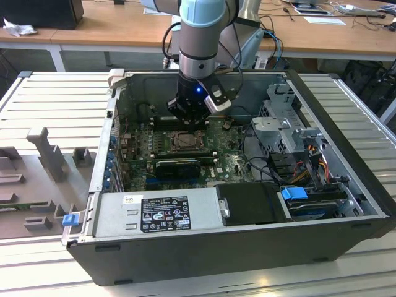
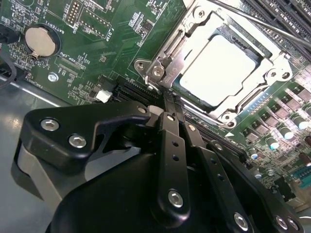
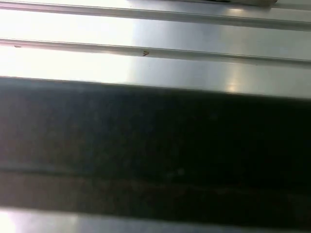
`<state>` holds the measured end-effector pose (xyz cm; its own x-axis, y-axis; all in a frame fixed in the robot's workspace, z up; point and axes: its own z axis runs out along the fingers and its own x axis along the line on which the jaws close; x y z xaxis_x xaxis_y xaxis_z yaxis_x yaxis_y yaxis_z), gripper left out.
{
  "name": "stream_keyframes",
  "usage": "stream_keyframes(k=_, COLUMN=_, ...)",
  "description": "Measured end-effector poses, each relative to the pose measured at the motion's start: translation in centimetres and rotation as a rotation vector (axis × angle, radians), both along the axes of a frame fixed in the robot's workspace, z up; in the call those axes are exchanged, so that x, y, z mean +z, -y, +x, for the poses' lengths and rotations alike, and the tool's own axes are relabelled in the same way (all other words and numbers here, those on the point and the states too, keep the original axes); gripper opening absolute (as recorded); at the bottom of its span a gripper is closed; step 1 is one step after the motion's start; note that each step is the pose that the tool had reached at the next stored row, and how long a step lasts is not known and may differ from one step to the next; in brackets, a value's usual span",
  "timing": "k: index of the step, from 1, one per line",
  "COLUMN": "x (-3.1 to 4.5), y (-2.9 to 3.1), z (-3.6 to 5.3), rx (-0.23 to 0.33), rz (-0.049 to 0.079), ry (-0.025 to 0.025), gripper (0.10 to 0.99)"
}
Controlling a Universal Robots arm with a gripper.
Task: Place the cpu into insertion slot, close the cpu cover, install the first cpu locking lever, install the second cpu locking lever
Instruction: 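Install the first cpu locking lever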
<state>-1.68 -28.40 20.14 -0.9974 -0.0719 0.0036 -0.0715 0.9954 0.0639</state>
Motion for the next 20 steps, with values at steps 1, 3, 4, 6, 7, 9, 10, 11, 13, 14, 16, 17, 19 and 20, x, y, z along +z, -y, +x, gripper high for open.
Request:
stream_keyframes(k=1, x=-0.01, y=0.0, z=0.01, rx=0.0, rz=0.003, ry=0.0, gripper=0.106)
stream_keyframes(k=3, x=0.06, y=-0.01, z=0.01, rx=0.0, rz=0.008, ry=0.0002, gripper=0.106)
stream_keyframes(k=4, x=0.18, y=-0.01, z=0.01, rx=0.0, rz=0.008, ry=0.0005, gripper=0.106)
stream_keyframes(k=6, x=0.67, y=-0.01, z=0.01, rx=0.0, rz=0.007, ry=0.0002, gripper=0.106)
stream_keyframes(k=7, x=1.02, y=-0.01, z=0.01, rx=0.0, rz=0.007, ry=0.0001, gripper=0.106)
stream_keyframes(k=9, x=1.02, y=0.13, z=0.02, rx=0.0, rz=0.007, ry=0.0002, gripper=0.106)
stream_keyframes(k=10, x=1.02, y=0.18, z=0.01, rx=0.0, rz=0.007, ry=0.0001, gripper=0.106)
stream_keyframes(k=11, x=1.02, y=0.23, z=0.01, rx=0.0, rz=0.007, ry=0.0001, gripper=0.106)
stream_keyframes(k=13, x=1.02, y=0.35, z=0.01, rx=0.0, rz=0.007, ry=0.0002, gripper=0.106)
stream_keyframes(k=14, x=1.02, y=0.41, z=0.01, rx=0.0, rz=0.007, ry=0.0002, gripper=0.106)
stream_keyframes(k=16, x=1.02, y=0.5, z=0.01, rx=0.0, rz=0.007, ry=0.0002, gripper=0.106)
stream_keyframes(k=17, x=1.02, y=0.54, z=0.01, rx=0.0, rz=0.007, ry=0.0002, gripper=0.106)
stream_keyframes(k=19, x=1.02, y=0.61, z=0.01, rx=0.0, rz=0.008, ry=0.0002, gripper=0.106)
stream_keyframes(k=20, x=1.01, y=0.63, z=0.01, rx=0.0, rz=0.008, ry=0.0002, gripper=0.106)
